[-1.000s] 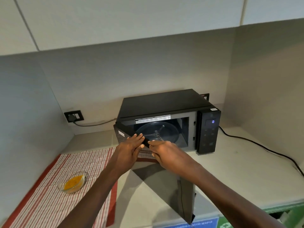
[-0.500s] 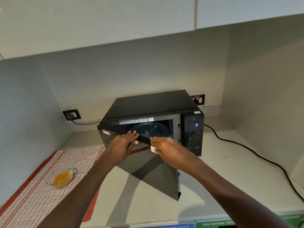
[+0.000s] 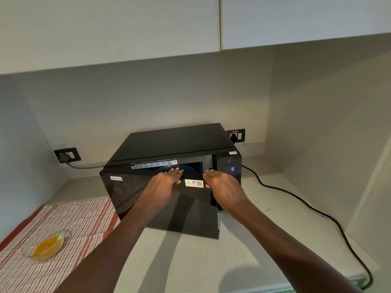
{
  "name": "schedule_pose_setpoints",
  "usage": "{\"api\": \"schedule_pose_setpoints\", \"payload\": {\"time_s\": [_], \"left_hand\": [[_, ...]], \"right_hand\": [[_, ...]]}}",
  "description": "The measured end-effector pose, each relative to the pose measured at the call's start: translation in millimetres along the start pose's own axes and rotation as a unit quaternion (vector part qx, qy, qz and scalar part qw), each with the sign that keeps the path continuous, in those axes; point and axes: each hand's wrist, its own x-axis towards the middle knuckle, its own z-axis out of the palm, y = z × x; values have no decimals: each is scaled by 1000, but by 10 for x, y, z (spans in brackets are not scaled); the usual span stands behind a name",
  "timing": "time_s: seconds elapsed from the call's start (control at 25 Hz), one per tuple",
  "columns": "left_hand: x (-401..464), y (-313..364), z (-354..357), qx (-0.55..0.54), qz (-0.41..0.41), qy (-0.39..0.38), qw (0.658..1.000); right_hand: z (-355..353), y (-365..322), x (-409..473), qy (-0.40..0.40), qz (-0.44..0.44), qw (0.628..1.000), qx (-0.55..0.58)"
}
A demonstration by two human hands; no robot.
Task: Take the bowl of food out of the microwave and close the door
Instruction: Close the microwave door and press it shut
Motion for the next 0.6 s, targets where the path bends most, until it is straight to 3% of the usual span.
{"api": "schedule_pose_setpoints", "payload": {"time_s": [0.28, 0.6], "left_hand": [[235, -19, 101, 42, -26, 9, 999], [405, -21, 255, 84, -72, 30, 993]], "right_hand": [[11, 129, 265, 9, 36, 998, -46], [262, 341, 557, 0, 59, 998, -22]]}}
